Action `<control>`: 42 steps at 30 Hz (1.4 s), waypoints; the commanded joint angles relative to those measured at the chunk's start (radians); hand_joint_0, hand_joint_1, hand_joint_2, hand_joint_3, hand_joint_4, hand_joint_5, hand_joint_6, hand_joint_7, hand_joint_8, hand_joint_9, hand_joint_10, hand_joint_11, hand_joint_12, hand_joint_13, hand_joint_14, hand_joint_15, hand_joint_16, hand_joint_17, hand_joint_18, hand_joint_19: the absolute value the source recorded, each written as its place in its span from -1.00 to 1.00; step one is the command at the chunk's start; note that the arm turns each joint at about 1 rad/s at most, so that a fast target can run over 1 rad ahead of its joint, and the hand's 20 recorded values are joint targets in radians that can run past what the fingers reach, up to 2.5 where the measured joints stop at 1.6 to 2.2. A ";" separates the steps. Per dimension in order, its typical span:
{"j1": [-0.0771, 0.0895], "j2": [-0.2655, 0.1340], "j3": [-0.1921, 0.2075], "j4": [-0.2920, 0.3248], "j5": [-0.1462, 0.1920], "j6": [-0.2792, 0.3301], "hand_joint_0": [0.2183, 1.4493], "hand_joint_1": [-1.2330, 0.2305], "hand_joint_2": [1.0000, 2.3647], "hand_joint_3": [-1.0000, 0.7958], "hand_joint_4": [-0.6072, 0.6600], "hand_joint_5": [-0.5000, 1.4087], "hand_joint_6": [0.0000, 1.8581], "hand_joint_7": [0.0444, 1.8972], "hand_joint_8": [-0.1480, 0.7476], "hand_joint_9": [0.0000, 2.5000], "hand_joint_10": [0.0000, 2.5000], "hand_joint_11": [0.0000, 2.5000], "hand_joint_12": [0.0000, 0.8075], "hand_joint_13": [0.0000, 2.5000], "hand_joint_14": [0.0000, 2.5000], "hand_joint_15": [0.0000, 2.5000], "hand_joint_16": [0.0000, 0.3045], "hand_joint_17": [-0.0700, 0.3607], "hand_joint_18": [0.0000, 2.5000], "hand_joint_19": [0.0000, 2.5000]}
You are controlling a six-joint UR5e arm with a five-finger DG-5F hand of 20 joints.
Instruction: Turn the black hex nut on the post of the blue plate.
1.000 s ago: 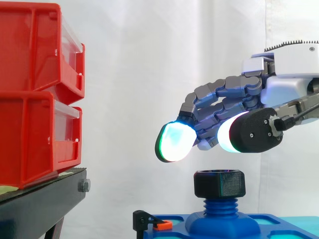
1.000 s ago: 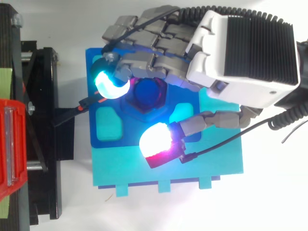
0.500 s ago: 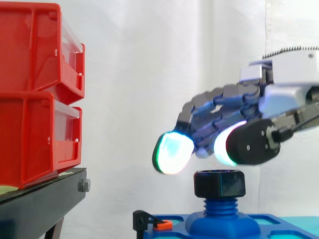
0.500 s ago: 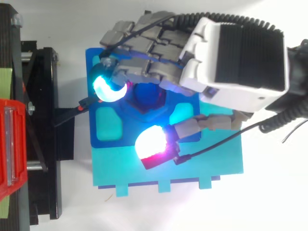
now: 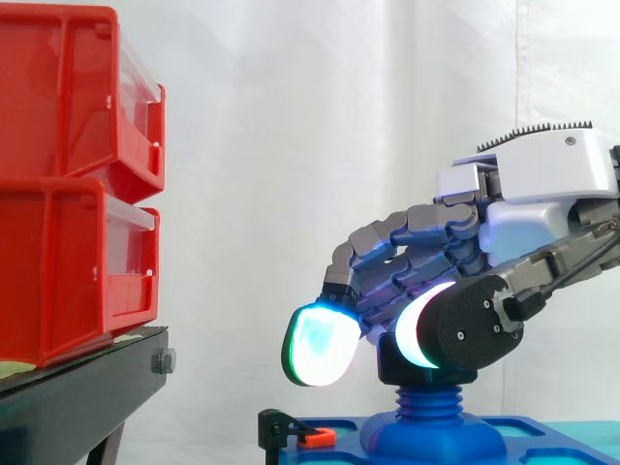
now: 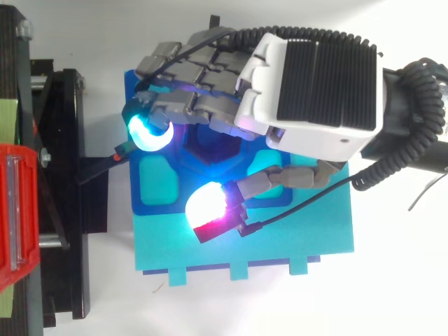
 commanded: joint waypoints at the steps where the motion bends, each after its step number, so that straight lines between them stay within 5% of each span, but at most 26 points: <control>1: -0.001 0.000 0.002 -0.001 -0.001 -0.006 -0.64 -0.09 -1.00 -0.44 0.25 -0.72 -0.46 -0.17 -0.08 -0.79 -1.00 -0.92 -0.10 -0.76 -1.00 -0.89 -0.61 -0.05 -0.79 -0.60; 42: 0.001 0.023 0.002 -0.045 -0.002 -0.026 -0.65 -0.05 -1.00 -0.44 0.30 -0.70 -0.46 -0.10 -0.07 -0.78 -1.00 -0.91 -0.09 -0.75 -1.00 -0.89 -0.60 -0.04 -0.79 -0.59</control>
